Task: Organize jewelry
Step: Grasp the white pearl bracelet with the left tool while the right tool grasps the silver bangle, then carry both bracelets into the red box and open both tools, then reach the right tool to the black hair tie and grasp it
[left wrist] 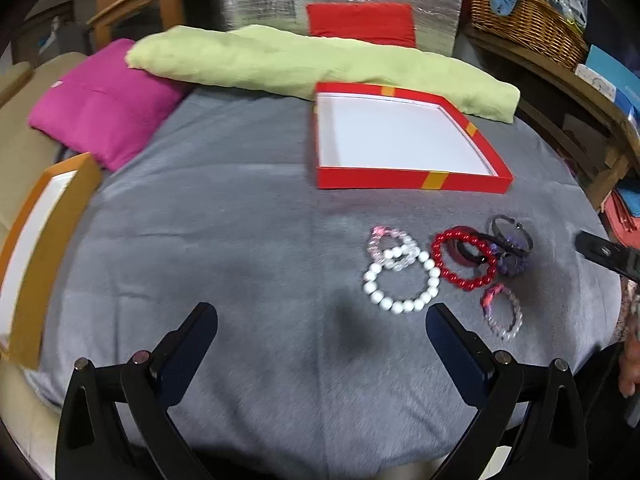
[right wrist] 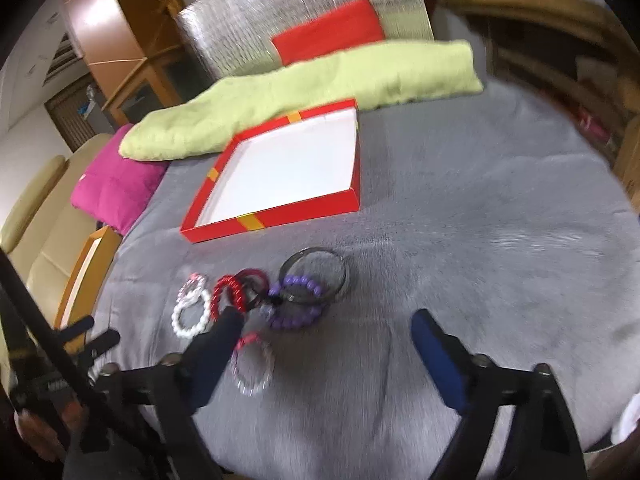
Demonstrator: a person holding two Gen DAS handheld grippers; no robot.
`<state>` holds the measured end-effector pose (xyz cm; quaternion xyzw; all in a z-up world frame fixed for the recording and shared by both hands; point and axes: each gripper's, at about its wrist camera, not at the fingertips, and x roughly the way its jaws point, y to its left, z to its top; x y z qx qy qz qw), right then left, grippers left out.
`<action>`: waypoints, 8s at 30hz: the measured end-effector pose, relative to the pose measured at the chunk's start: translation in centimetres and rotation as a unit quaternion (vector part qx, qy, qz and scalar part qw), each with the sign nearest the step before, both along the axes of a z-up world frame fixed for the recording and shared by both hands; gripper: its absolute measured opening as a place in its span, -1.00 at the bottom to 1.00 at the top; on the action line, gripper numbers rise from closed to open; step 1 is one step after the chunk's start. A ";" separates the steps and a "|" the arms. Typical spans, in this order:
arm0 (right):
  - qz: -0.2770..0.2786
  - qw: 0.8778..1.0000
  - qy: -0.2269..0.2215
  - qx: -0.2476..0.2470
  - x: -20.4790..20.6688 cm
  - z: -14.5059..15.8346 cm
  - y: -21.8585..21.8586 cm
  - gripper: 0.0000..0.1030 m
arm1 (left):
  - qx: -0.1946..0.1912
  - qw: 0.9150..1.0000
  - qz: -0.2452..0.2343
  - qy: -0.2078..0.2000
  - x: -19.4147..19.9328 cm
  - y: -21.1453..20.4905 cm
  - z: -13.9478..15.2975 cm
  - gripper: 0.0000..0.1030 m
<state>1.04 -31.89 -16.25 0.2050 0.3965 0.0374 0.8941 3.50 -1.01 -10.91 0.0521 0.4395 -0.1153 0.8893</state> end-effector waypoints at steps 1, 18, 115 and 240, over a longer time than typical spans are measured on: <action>0.000 1.000 0.005 0.016 1.1 -0.5 -0.4 0.63 | -0.005 1.000 -0.004 0.004 0.4 -0.2 -0.2 1.00; -0.006 0.993 0.038 0.110 6.0 -3.2 -1.5 0.62 | 0.004 0.995 -0.096 0.033 3.8 -5.3 -5.7 0.83; -0.008 0.997 -0.072 -0.011 7.6 2.0 2.9 0.22 | -0.127 0.975 -0.149 -0.101 5.7 -2.3 4.5 -0.84; 0.014 0.999 -0.019 -0.024 5.8 -2.3 -0.8 -0.92 | -0.009 0.978 -0.201 -0.053 8.9 -7.4 -4.2 -0.84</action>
